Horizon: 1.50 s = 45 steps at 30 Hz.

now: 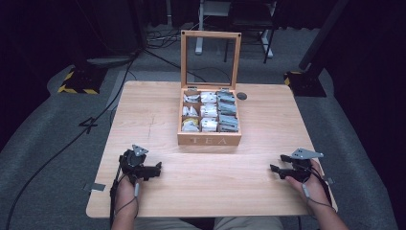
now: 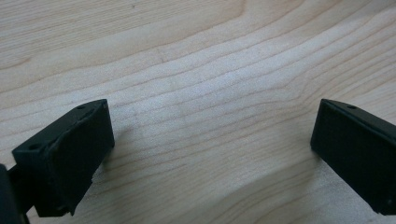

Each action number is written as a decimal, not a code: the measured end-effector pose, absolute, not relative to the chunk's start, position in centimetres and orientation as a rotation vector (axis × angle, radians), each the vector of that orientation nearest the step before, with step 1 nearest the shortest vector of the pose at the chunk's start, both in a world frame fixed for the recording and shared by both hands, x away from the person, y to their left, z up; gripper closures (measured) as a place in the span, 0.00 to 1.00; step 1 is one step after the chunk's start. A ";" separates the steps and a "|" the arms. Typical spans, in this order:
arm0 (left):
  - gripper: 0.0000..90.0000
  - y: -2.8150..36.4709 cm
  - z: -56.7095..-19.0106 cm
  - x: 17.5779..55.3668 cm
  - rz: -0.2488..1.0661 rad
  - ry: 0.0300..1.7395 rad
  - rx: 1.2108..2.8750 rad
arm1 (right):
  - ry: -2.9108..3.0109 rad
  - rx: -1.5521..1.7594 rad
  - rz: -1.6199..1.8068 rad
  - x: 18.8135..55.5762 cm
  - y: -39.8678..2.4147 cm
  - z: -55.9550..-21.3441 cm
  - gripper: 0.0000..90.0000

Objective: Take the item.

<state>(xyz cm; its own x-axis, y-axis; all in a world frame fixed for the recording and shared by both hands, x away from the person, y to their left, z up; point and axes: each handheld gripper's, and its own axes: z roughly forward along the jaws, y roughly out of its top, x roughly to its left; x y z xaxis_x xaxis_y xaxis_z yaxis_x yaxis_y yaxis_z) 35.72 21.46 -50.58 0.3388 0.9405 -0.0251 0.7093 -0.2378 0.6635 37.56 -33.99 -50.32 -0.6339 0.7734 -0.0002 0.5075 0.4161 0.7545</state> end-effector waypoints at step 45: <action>0.00 21.4 -50.6 36.0 0.521 1.446 2.023 | 2.323 1.095 1.198 38.4 -32.9 -46.2 0.52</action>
<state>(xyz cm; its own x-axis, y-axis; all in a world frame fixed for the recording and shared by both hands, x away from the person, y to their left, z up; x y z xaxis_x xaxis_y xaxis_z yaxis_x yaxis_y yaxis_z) 35.97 21.39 -50.57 0.3319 0.9430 -0.0238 0.7108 -0.2335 0.6635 38.36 -32.87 -46.17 -0.6616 0.7466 0.0704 0.4903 0.3596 0.7939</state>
